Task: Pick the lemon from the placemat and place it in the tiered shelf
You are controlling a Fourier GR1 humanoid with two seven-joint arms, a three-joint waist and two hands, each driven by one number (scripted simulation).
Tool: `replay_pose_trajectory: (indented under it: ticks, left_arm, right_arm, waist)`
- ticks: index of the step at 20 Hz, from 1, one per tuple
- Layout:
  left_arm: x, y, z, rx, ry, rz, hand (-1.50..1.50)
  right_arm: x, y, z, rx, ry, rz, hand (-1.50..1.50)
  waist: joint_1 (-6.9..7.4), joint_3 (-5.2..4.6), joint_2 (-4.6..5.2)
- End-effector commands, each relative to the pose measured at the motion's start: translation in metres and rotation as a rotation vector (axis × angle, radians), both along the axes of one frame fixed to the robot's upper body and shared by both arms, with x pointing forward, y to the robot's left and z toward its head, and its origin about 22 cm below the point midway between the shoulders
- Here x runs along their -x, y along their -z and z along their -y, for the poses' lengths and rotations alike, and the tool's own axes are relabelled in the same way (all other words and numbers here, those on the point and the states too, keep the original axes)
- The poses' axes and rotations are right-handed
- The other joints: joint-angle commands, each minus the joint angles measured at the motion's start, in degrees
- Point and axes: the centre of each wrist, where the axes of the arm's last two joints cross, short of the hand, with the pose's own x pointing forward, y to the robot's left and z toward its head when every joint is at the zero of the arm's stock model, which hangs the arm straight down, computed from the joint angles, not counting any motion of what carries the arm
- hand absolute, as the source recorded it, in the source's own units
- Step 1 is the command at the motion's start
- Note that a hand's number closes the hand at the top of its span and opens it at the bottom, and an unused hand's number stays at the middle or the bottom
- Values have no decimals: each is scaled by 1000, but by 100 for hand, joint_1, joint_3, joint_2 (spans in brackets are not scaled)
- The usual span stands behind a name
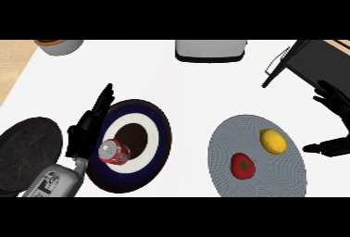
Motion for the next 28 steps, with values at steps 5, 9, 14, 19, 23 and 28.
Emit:
replay_pose_trajectory:
  ticks: [5,9,14,19,23,28]
  left_arm:
    - [-12,1,-1,-3,-13,0,0]
    - [-6,-5,-9,9,-4,5,0]
    - [-4,3,-7,8,-3,-7,0]
    - [12,-1,-2,8,-9,1,0]
    - [-4,1,4,14,0,8,0]
    - [3,5,20,4,-2,10,0]
  right_arm:
    - [-4,-55,-20,454,-111,-168,-150]
    - [-2,-87,-44,553,-81,-222,-150]
    - [27,-77,-73,559,-90,-239,-150]
    - [30,-90,-94,559,-54,-215,-150]
    - [14,-69,-77,578,-51,-224,-150]
    - [22,-81,-94,567,-23,-219,-150]
  waist:
    - [-86,-61,-16]
    - [-56,-55,-36]
    - [-80,-47,-22]
    - [-32,-45,-17]
    - [-19,-43,-3]
    - [-29,-44,-8]
